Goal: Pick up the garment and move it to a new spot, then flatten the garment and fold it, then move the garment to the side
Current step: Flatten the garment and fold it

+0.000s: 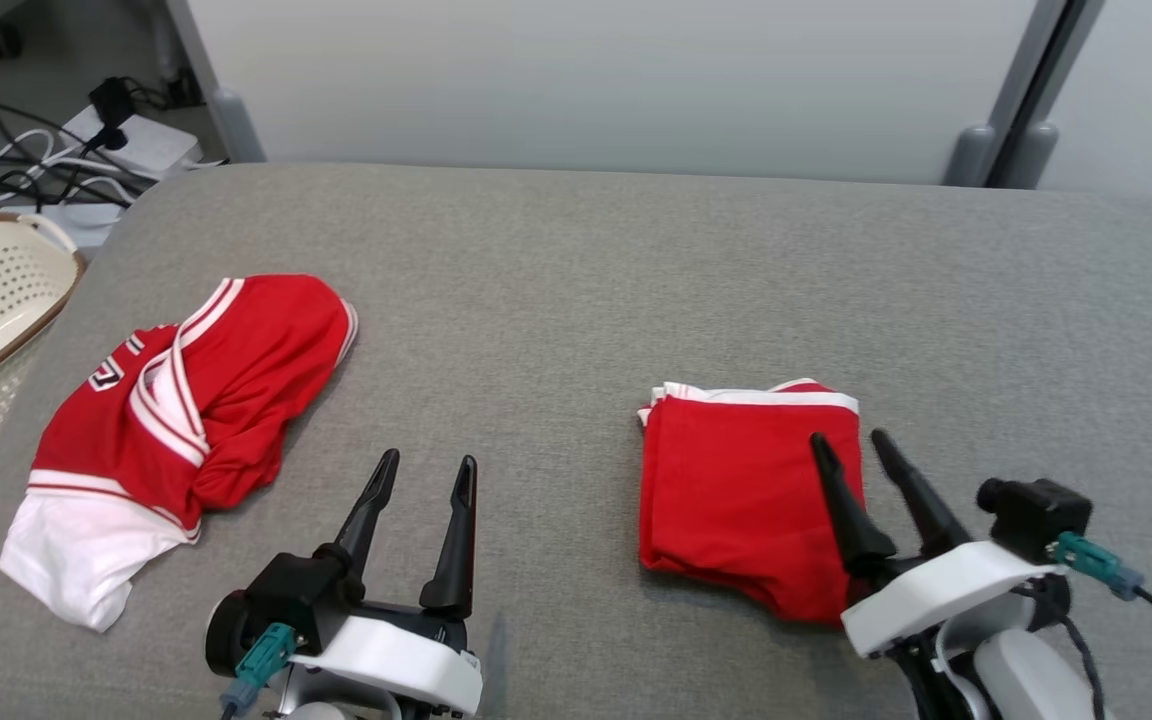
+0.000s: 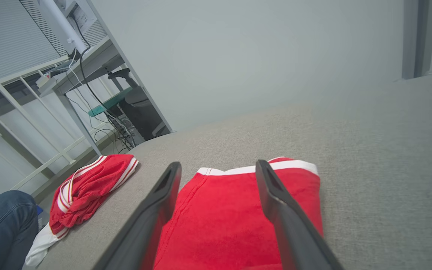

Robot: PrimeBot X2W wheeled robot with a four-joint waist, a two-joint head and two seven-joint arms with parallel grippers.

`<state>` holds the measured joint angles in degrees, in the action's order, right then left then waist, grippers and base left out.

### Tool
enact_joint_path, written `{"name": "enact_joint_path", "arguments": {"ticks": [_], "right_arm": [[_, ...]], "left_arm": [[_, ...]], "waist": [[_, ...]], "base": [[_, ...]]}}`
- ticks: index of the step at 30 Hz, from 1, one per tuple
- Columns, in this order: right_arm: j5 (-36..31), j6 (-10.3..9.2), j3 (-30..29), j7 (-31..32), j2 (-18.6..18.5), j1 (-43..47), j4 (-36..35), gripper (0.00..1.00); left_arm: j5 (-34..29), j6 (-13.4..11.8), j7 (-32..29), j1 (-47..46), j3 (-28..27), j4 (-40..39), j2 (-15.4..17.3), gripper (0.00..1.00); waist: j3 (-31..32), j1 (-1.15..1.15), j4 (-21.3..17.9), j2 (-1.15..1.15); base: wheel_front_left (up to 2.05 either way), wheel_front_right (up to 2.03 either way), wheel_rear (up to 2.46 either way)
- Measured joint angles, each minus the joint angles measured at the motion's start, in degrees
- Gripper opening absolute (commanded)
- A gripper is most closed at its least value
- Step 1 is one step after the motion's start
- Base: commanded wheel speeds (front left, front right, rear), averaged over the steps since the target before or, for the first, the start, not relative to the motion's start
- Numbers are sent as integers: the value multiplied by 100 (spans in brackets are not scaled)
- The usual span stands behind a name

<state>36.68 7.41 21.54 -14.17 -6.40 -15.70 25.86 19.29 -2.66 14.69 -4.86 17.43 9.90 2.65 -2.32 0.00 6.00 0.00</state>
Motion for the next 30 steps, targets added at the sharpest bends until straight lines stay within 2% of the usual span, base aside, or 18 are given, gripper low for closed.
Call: {"name": "enact_joint_path", "arguments": {"ticks": [6,13,21,30], "right_arm": [[-890,0,-842,-5,15,394,-564,100],[-1785,0,-1403,-7,73,1083,-1016,100],[-1891,0,-1649,-7,231,1755,-1348,100],[-1907,0,-1642,-7,268,1898,-1456,100]], "left_arm": [[-92,-73,0,88,-129,-71,0,100],[-275,-64,0,328,-283,-41,0,100],[-369,-34,0,559,-457,-113,1,100],[-581,64,0,709,-597,-204,2,100]], "waist": [[101,0,-297,0],[223,0,-567,0],[317,0,-646,0],[344,0,-657,0]], "base": [[0,0,0],[0,0,0],[0,0,0],[0,0,0]]}}
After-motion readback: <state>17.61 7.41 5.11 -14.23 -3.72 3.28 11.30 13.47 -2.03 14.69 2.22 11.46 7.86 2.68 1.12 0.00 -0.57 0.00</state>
